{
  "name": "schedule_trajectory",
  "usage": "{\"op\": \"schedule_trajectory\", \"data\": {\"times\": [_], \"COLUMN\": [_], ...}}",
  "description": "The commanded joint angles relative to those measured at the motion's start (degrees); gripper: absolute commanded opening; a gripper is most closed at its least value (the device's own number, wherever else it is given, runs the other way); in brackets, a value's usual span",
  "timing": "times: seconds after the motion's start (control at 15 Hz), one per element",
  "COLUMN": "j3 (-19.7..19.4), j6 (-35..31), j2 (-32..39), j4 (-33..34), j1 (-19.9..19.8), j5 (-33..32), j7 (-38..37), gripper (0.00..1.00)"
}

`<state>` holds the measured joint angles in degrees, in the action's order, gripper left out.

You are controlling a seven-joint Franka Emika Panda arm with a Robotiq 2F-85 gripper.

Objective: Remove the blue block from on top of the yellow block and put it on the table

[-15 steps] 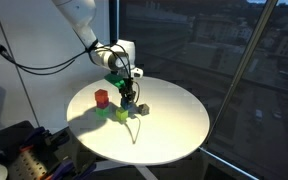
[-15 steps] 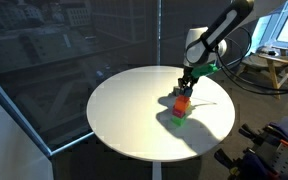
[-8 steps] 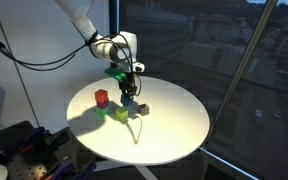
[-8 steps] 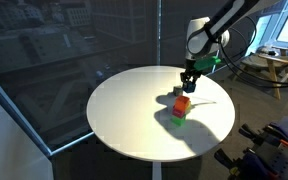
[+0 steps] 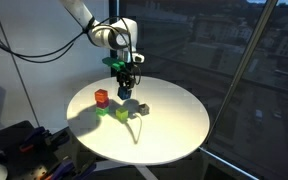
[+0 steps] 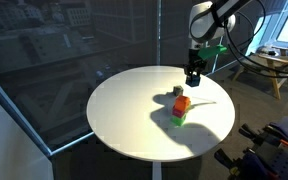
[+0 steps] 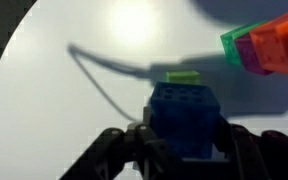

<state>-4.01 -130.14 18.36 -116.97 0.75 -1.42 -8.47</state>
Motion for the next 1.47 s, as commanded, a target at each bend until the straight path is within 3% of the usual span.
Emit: {"op": "schedule_trajectory", "data": {"times": [0.0,0.8,1.4], "j3": [0.33,0.61,-0.33], "j6": [1.53,-2.49,-13.51], "j2": [-4.42,-10.97,-11.08], "j4": [-1.79,-9.20,-16.73], "j1": [-0.54,-0.83,-2.17], "j5": [-0.86,-2.79,-6.81], "j7": [1.27,4.53,7.58], "gripper": [0.30,0.30,0.30]}}
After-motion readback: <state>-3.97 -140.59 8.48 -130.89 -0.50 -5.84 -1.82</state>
